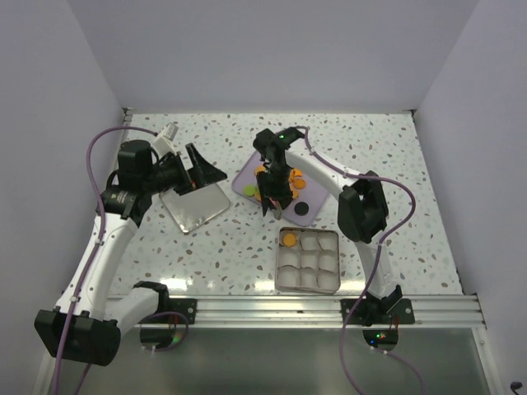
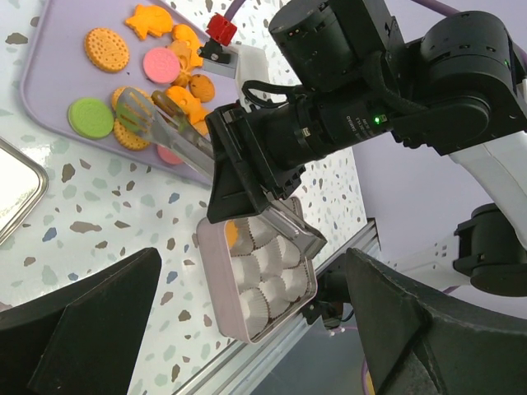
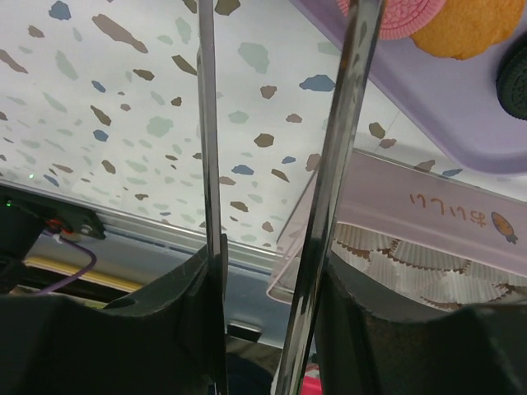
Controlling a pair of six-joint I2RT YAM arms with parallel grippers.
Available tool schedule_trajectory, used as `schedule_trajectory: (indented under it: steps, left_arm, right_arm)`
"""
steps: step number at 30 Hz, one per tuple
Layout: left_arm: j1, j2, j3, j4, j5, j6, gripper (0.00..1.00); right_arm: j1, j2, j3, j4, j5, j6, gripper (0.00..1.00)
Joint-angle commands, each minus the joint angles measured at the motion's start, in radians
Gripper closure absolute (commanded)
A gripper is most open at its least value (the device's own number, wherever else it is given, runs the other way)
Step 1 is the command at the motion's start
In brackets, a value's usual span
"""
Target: Pack the cookies
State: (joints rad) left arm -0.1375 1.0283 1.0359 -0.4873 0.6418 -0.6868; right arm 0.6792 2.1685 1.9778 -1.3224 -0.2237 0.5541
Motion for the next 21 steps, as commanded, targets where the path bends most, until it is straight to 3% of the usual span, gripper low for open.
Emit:
schedule_trajectory:
  steps: [1, 8, 16, 21]
  left_arm:
    - [0.006, 0.001, 0.038, 0.013, 0.007, 0.016, 0.0]
    - [0.006, 0.0, 0.039, 0.006, 0.006, 0.02, 0.0]
    - [0.004, 0.015, 0.067, -0.011, 0.001, 0.026, 0.0]
    - [0.001, 0.019, 0.059, -0.008, -0.001, 0.023, 0.0]
  right_arm:
    - [-0.006, -0.007, 0.05, -0.038, -0.019, -0.008, 0.58]
    - [-0.01, 0.004, 0.095, -0.052, -0.003, -0.017, 0.69]
    - [-0.017, -0.038, 0.254, -0.153, 0.052, -0.028, 0.72]
    - [-0.017, -0.195, 0.139, -0.155, 0.087, -0.025, 0.72]
